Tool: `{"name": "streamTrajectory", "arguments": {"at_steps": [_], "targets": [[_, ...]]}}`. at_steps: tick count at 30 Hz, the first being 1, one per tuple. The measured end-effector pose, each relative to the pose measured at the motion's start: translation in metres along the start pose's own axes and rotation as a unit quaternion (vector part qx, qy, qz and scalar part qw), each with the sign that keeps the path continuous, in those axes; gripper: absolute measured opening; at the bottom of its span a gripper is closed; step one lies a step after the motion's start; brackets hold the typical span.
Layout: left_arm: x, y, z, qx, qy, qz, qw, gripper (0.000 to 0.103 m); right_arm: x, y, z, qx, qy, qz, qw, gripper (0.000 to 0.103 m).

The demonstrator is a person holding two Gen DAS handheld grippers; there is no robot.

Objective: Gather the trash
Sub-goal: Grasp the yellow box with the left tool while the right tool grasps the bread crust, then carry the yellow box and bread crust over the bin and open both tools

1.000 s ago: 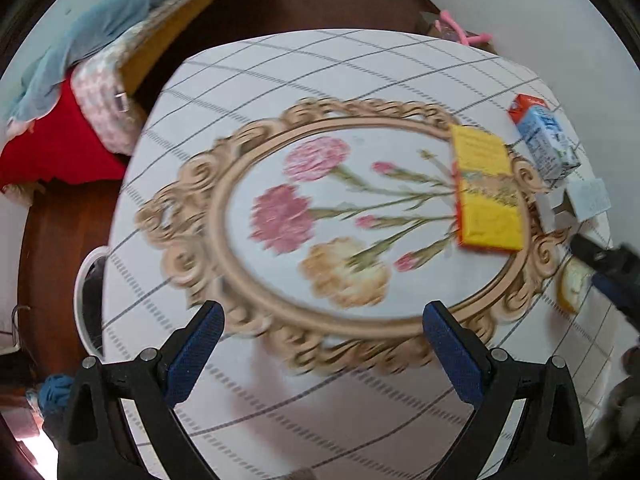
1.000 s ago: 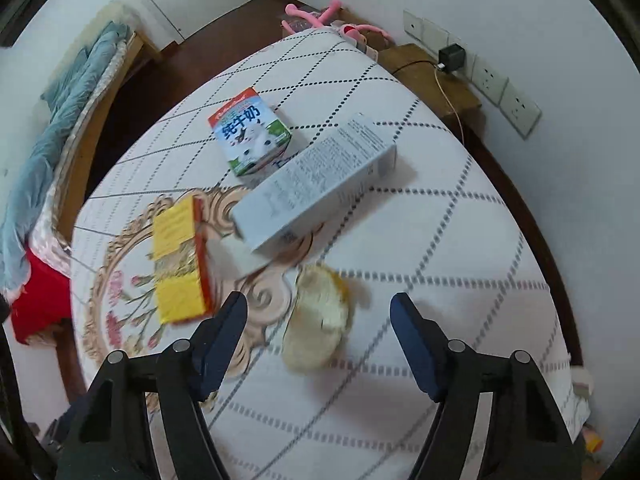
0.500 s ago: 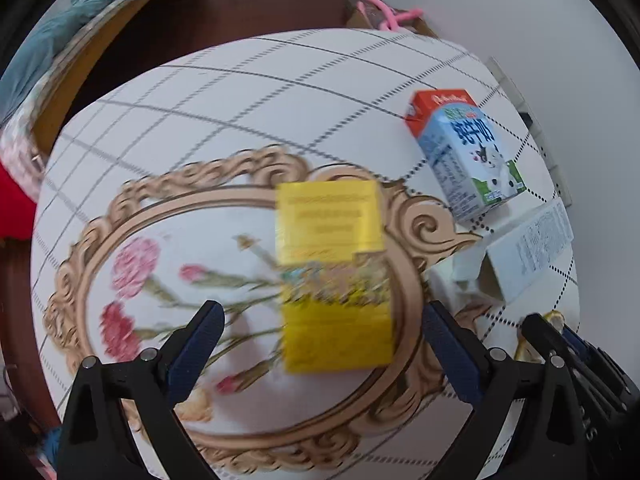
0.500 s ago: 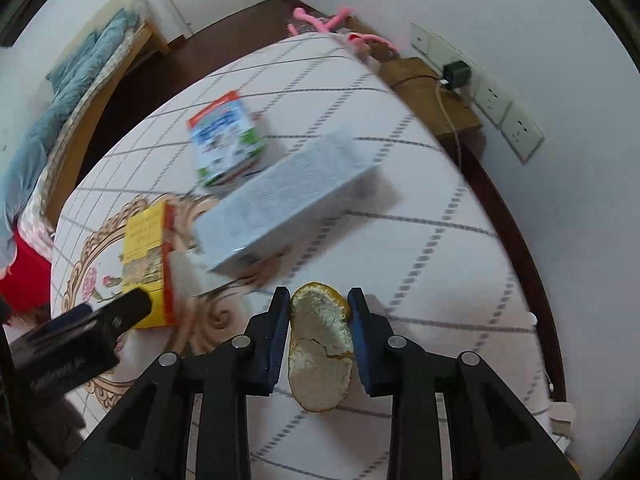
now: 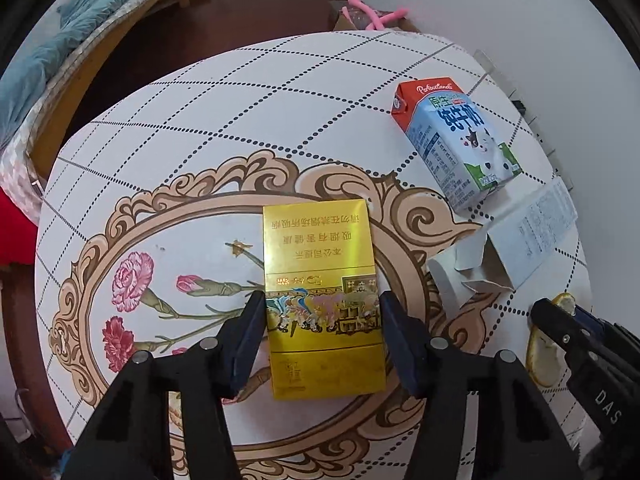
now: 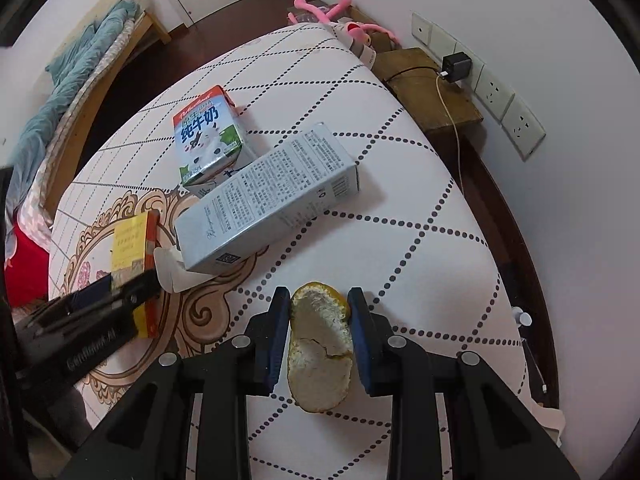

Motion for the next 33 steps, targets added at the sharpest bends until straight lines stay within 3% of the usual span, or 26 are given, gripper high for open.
{"name": "streamTrajectory", "arguments": {"at_steps": [7, 18, 25, 33], "targets": [[-0.013, 0.006, 0.001, -0.005, -0.012, 0.006, 0.9999, 0.052, -0.001, 0.000, -0.002, 0.009, -0.003, -0.003, 1.000, 0.031], [0.052, -0.100, -0.052, -0.008, -0.036, 0.091, 0.9952, 0.052, 0.024, -0.038, -0.030, -0.040, -0.027, 0.008, 0.999, 0.031], [0.090, -0.175, -0.139, -0.036, -0.083, 0.154, 0.9839, 0.052, 0.048, -0.094, -0.102, -0.105, -0.090, 0.032, 0.990, 0.031], [0.149, -0.238, -0.257, -0.089, -0.142, 0.196, 0.9662, 0.052, 0.094, -0.137, -0.236, -0.179, -0.177, 0.036, 0.967, 0.031]]}}
Point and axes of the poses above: each gripper's, at about its wrist camera, not at the fingertips, and y roughly the way its jaws point, z to its right, x to its underside, the point moved 2 cm from there along y, roughly the way its jaws point, and after that the axes turned 4 degrees about y, right-handed, at the moved point
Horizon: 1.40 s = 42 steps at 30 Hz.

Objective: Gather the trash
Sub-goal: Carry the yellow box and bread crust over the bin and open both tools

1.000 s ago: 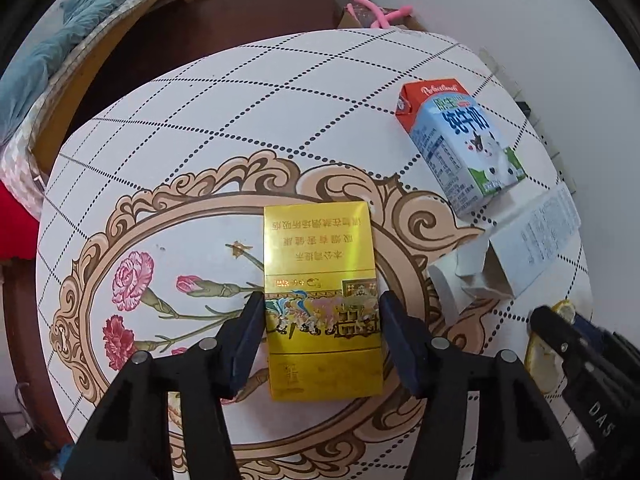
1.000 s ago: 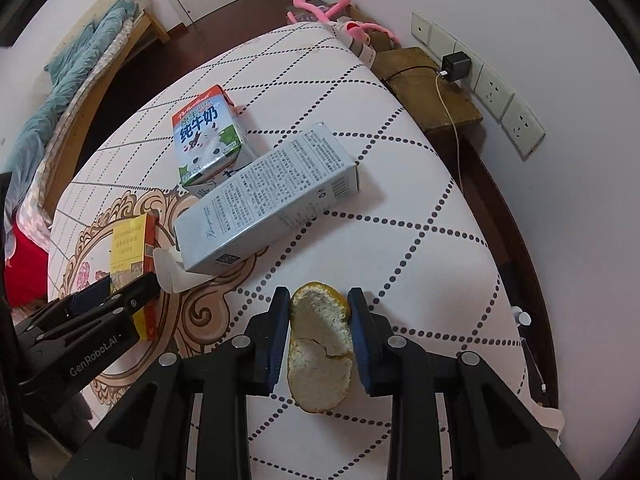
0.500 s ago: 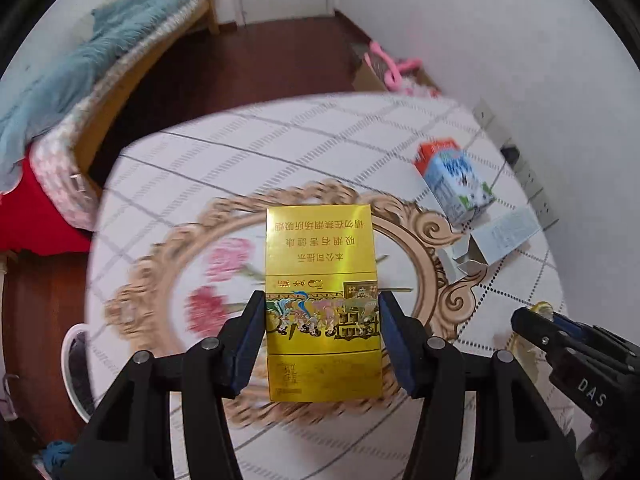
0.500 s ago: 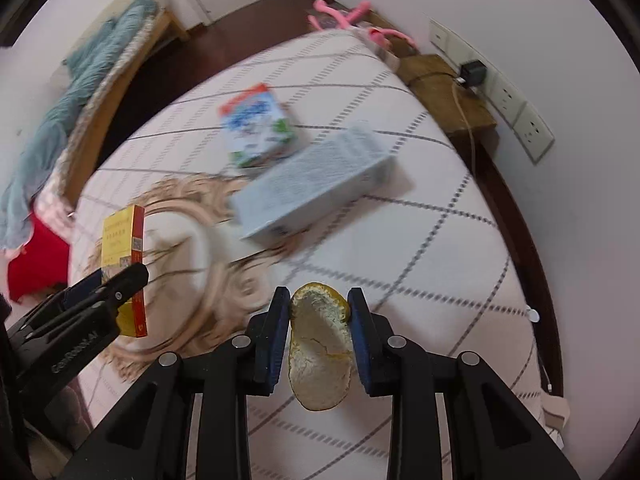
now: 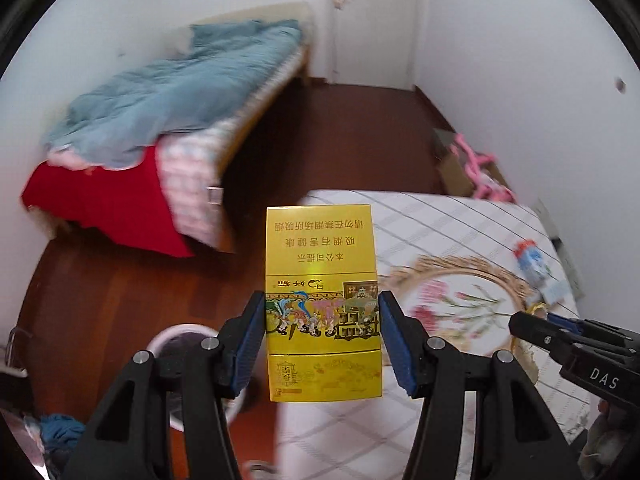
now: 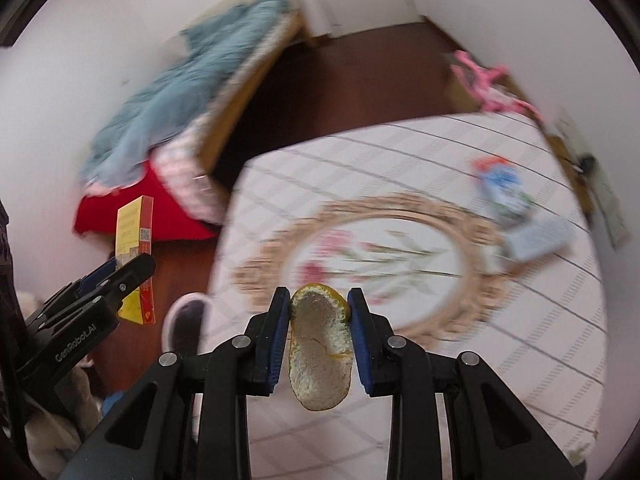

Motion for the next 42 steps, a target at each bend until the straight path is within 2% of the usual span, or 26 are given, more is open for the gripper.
{"name": "streamTrajectory", "arguments": {"at_steps": [3, 6, 8, 12, 17, 19, 24, 25, 26, 27, 29, 31, 32, 33, 35, 36, 38, 42], "targets": [[0.009, -0.005, -0.051, -0.023, -0.028, 0.000, 0.9994, 0.052, 0.004, 0.026, -0.063, -0.030, -0.032, -0.021, 0.999, 0.031], [0.027, 0.004, -0.108, -0.040, -0.066, -0.016, 0.9969, 0.052, 0.013, 0.062, -0.114, -0.050, -0.055, -0.049, 0.996, 0.031], [0.042, 0.020, -0.137, -0.040, -0.090, -0.039, 0.9944, 0.052, 0.022, 0.090, -0.145, -0.059, -0.071, -0.072, 0.993, 0.031], [0.076, 0.065, -0.194, -0.030, -0.143, -0.094, 0.9848, 0.052, 0.051, 0.169, -0.201, -0.066, -0.097, -0.144, 0.983, 0.031], [0.121, 0.132, -0.243, 0.012, -0.203, -0.177, 0.9629, 0.053, 0.080, 0.256, -0.238, -0.046, -0.117, -0.214, 0.969, 0.031], [0.134, 0.149, -0.254, 0.022, -0.218, -0.197, 0.9555, 0.053, 0.089, 0.287, -0.247, -0.036, -0.122, -0.236, 0.963, 0.031], [0.161, 0.181, -0.282, 0.018, -0.245, -0.235, 0.9405, 0.055, 0.107, 0.350, -0.263, -0.012, -0.136, -0.278, 0.951, 0.031], [0.167, 0.186, -0.287, 0.016, -0.254, -0.241, 0.9365, 0.069, 0.110, 0.360, -0.266, -0.011, -0.138, -0.286, 0.948, 0.031], [0.170, 0.187, -0.292, 0.013, -0.260, -0.243, 0.9343, 0.089, 0.114, 0.370, -0.269, -0.007, -0.140, -0.294, 0.946, 0.031], [0.177, 0.189, -0.297, 0.001, -0.268, -0.247, 0.9313, 0.096, 0.118, 0.378, -0.270, -0.004, -0.144, -0.302, 0.942, 0.031], [0.186, 0.188, -0.305, -0.026, -0.271, -0.253, 0.9283, 0.099, 0.124, 0.392, -0.274, 0.000, -0.146, -0.319, 0.936, 0.033], [0.194, 0.188, -0.308, -0.036, -0.275, -0.259, 0.9252, 0.099, 0.132, 0.407, -0.278, 0.009, -0.155, -0.339, 0.928, 0.051], [0.198, 0.187, -0.309, -0.042, -0.276, -0.261, 0.9242, 0.099, 0.135, 0.414, -0.278, 0.013, -0.156, -0.345, 0.925, 0.068], [0.201, 0.186, -0.310, -0.048, -0.275, -0.261, 0.9239, 0.099, 0.137, 0.419, -0.278, 0.017, -0.156, -0.348, 0.924, 0.078], [0.207, 0.182, -0.312, -0.064, -0.271, -0.263, 0.9236, 0.099, 0.142, 0.424, -0.278, 0.030, -0.167, -0.349, 0.922, 0.082], [0.208, 0.180, -0.314, -0.072, -0.268, -0.263, 0.9241, 0.099, 0.144, 0.423, -0.278, 0.033, -0.171, -0.351, 0.920, 0.093], [0.211, 0.174, -0.312, -0.090, -0.260, -0.259, 0.9260, 0.099, 0.145, 0.421, -0.277, 0.040, -0.178, -0.346, 0.920, 0.103], [0.213, 0.166, -0.304, -0.103, -0.246, -0.257, 0.9288, 0.100, 0.144, 0.407, -0.275, 0.071, -0.212, -0.323, 0.920, 0.103]]}}
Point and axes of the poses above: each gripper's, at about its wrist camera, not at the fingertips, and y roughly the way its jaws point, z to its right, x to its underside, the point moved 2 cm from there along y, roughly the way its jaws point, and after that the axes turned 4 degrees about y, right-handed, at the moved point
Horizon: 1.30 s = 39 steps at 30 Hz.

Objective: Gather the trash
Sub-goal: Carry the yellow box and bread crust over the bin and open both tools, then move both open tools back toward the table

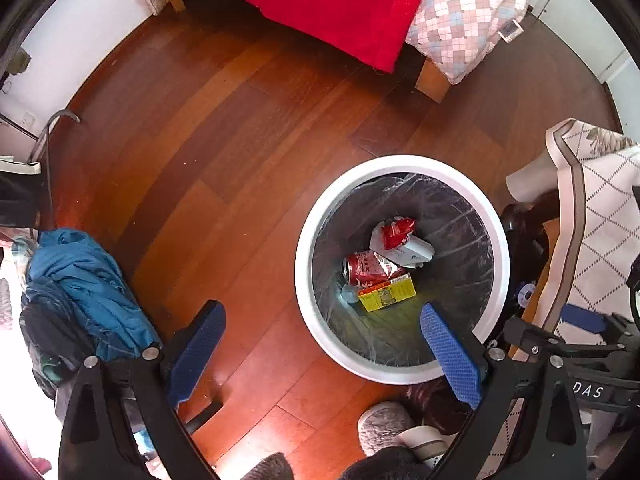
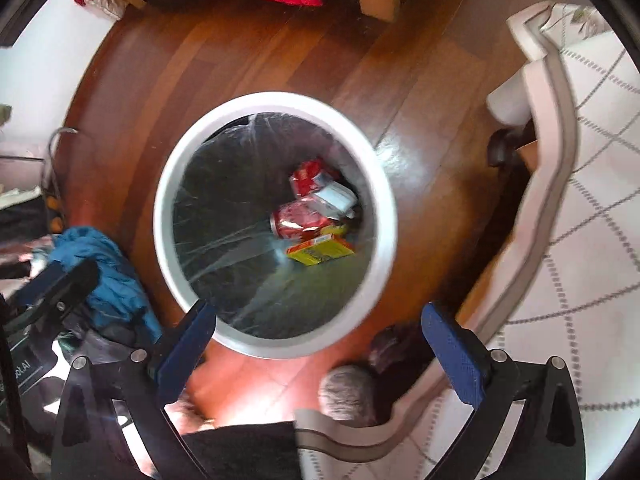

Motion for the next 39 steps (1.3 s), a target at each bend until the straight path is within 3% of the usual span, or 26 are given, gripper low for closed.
{"name": "streamTrajectory", "arguments": {"at_steps": [6, 14, 22, 31, 39], "targets": [[0.010, -0.016, 0.008, -0.004, 0.006, 0.011, 0.9999, 0.100, 0.015, -0.020, 0.001, 0.030, -0.014, 0.025, 0.999, 0.103], [0.025, -0.061, 0.012, -0.011, 0.007, 0.050, 0.9986, 0.100, 0.038, -0.061, 0.005, 0.026, -0.007, 0.060, 0.998, 0.103], [0.044, -0.125, 0.019, -0.013, 0.016, 0.108, 0.9940, 0.100, 0.070, -0.132, 0.007, 0.009, -0.007, 0.132, 0.991, 0.103], [0.074, -0.206, 0.029, -0.010, 0.026, 0.178, 0.9837, 0.100, 0.126, -0.226, 0.018, -0.051, -0.003, 0.210, 0.976, 0.103], [0.104, -0.254, 0.058, -0.009, 0.027, 0.209, 0.9775, 0.100, 0.179, -0.277, 0.048, -0.124, 0.027, 0.251, 0.960, 0.103]]}}
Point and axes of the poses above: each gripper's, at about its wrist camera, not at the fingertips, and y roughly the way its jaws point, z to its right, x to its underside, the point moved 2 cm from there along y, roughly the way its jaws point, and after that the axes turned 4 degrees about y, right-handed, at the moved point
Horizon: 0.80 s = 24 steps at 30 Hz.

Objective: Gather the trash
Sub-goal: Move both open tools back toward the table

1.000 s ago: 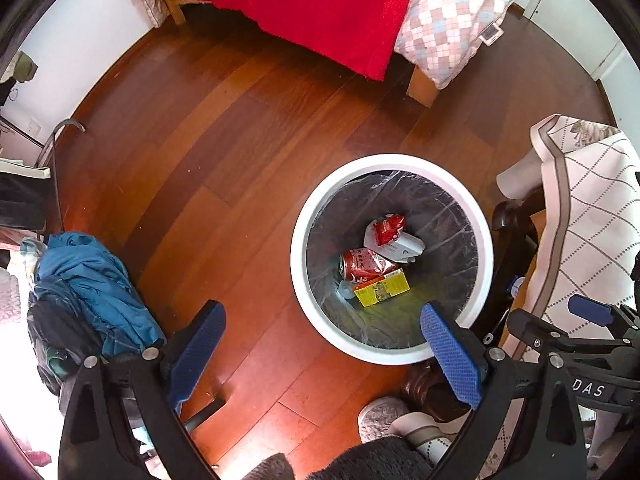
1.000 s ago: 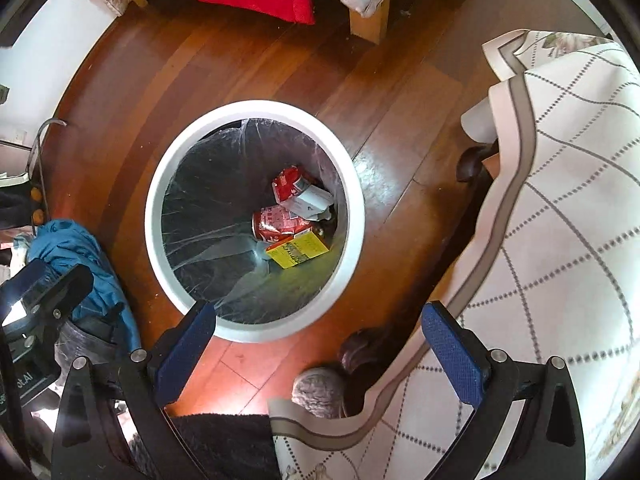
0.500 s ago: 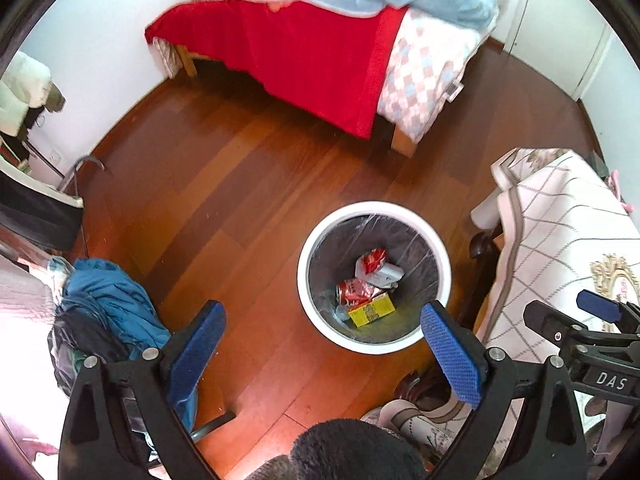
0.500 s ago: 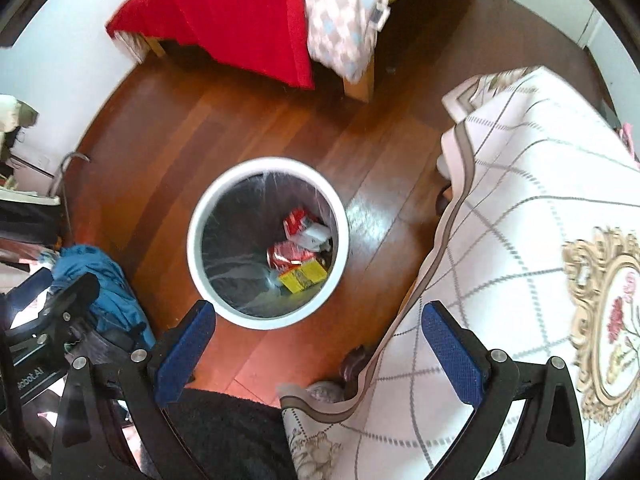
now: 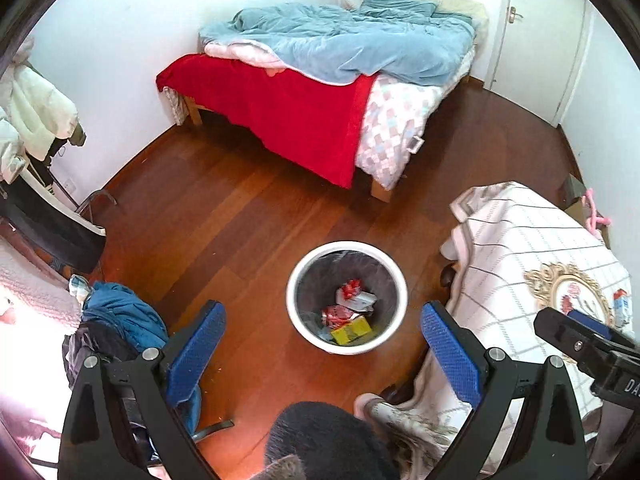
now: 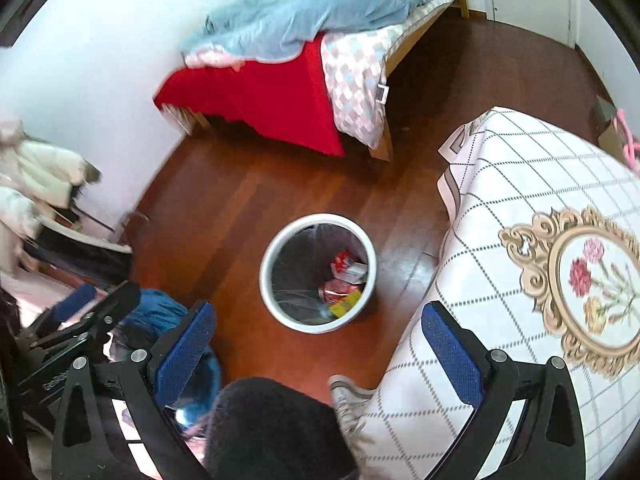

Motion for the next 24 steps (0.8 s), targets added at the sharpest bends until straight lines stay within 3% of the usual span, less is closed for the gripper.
{"name": "streamTrajectory", "arguments": {"at_steps": [5, 10, 13, 18, 20, 22, 24], "targets": [[0.010, 0.002, 0.060, 0.026, 0.025, 0.002, 0.9994, 0.100, 0.018, -0.037, 0.051, -0.018, 0.065, 0.022, 0.997, 0.103], [0.024, 0.040, 0.166, 0.067, 0.090, -0.046, 0.9927, 0.100, 0.029, -0.075, 0.159, 0.034, 0.173, 0.046, 0.983, 0.103], [0.033, 0.063, 0.235, 0.075, 0.141, -0.065, 0.9850, 0.100, 0.038, -0.098, 0.246, 0.090, 0.256, 0.061, 0.961, 0.103], [0.048, 0.095, 0.332, 0.084, 0.206, -0.090, 0.9708, 0.100, 0.049, -0.129, 0.406, 0.176, 0.402, 0.092, 0.894, 0.103], [0.055, 0.110, 0.369, 0.084, 0.237, -0.106, 0.9619, 0.100, 0.049, -0.132, 0.452, 0.183, 0.437, 0.096, 0.875, 0.103], [0.062, 0.122, 0.398, 0.086, 0.264, -0.123, 0.9528, 0.100, 0.043, -0.126, 0.482, 0.196, 0.449, 0.084, 0.867, 0.101], [0.068, 0.128, 0.420, 0.087, 0.285, -0.131, 0.9457, 0.100, 0.037, -0.113, 0.503, 0.200, 0.454, 0.062, 0.866, 0.091]]}}
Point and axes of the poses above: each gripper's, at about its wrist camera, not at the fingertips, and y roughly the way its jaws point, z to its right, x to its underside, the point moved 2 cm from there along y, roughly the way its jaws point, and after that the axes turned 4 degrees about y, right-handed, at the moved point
